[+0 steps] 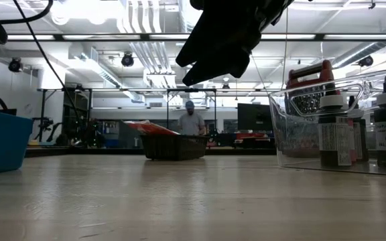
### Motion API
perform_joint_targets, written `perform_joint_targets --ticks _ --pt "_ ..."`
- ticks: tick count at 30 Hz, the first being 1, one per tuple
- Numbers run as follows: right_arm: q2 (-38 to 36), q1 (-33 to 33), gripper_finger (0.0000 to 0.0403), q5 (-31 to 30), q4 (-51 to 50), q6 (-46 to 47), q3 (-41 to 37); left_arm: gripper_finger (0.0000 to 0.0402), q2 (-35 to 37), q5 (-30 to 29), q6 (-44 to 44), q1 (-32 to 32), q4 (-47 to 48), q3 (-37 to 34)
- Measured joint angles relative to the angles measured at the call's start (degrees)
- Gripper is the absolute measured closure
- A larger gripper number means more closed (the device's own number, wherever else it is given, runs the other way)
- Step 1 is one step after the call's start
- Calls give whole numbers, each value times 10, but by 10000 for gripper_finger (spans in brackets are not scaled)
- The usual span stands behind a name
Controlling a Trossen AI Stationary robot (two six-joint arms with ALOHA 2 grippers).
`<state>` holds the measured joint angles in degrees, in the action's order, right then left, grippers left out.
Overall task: Pick & Place Food Item
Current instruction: Put the yellow donut into the blue bin, then return to Home Position
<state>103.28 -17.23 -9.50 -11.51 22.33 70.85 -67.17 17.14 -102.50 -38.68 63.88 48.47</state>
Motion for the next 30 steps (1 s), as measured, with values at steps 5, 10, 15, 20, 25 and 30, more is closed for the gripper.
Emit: perform_joint_targets --ticks 5,10,15,20,25,30 --pt "0 0 156 0 0 0 0 212 8 -13 -3 0 0 0" --pt "0 0 153 0 0 0 0 169 6 -19 -11 0 -7 0" --pt "0 0 147 0 0 0 0 139 6 -21 -11 0 -13 0" --pt "0 0 149 0 0 0 0 132 6 -21 -11 0 -13 0" --pt "0 0 155 0 0 0 0 132 6 -21 -11 0 -13 0" --pt "0 0 155 0 0 0 0 131 7 -47 9 0 -13 0"
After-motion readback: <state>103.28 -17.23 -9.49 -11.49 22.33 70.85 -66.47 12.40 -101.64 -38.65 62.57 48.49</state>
